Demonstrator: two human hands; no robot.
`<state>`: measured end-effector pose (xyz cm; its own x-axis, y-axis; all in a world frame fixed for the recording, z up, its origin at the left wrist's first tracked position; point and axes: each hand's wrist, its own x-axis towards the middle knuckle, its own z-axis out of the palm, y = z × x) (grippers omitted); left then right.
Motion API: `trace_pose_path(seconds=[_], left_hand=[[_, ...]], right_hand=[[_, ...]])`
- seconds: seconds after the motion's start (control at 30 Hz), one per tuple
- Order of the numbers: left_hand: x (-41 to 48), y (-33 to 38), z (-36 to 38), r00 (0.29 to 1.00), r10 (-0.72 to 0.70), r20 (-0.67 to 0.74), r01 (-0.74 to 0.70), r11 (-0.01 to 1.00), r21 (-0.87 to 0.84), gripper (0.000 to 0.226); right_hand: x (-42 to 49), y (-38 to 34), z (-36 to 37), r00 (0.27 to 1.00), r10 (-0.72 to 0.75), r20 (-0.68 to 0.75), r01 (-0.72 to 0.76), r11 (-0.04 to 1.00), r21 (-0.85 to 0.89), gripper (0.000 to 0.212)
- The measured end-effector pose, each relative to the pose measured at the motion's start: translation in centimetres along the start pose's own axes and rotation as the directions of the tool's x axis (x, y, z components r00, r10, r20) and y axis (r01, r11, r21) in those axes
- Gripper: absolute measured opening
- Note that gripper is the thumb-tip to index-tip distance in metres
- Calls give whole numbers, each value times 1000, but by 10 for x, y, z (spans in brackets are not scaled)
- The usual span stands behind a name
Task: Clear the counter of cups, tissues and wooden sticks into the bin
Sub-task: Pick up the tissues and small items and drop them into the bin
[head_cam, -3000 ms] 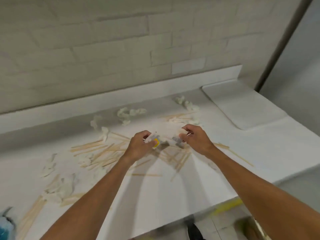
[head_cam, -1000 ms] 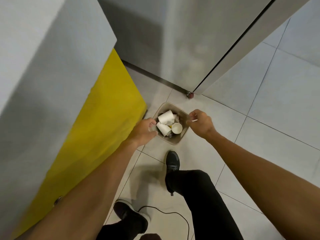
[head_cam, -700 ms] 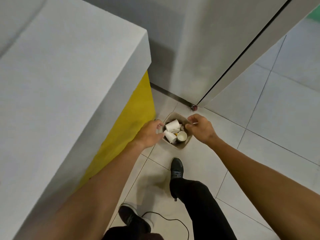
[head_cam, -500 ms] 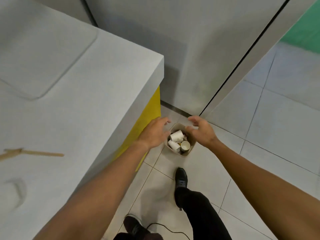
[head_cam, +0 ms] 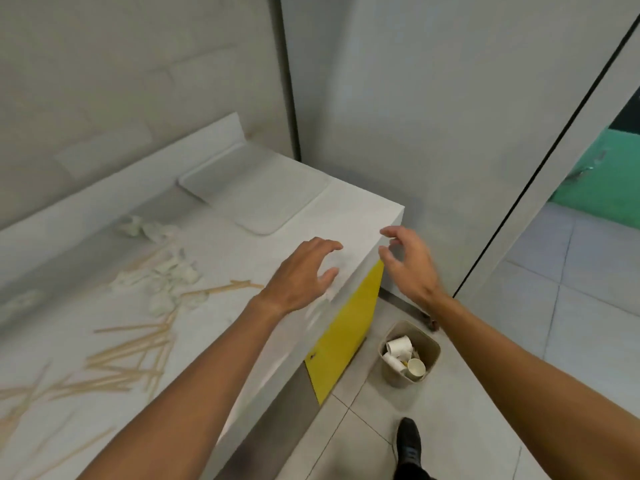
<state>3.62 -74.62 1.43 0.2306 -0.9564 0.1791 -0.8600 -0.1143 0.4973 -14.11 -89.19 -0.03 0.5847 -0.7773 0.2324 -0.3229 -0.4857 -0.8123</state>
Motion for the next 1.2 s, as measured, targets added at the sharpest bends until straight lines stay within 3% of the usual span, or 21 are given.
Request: trace_pose_path(seconds=[0.23,0.43,0.6,0.83,1.0,1.13,1.2], left_hand=[[-94,-56,-79,978,-181,-102,189,979,72,38],[-174,-105,-121,931,-325,-164,344,933,105,39],[-213,-142,-130,878,-453,-155,469,879,89,38],[-226,-161,-123,811,-568,-138,574,819,5,39],[-217,-169,-120,811,-572,-126,570,820,-51,42],[-206,-171,-110,822,-561,-98,551,827,-115,42],[-199,-174,-107,810,-581,-72,569,811,-136,44]], right_hand=[[-14,-88,76,984,-154,92,147,985,85,29],[-28,-136,141,932,-200,302,179,979,96,25],[-39,-142,175,790,-148,595,242,967,-81,23],[-47,-126,193,605,-12,796,341,908,-245,45],[-48,-122,201,647,-77,759,368,903,-222,8],[-37,-128,197,667,-96,739,272,954,-122,21],[-29,-131,198,674,-101,732,248,964,-96,10]])
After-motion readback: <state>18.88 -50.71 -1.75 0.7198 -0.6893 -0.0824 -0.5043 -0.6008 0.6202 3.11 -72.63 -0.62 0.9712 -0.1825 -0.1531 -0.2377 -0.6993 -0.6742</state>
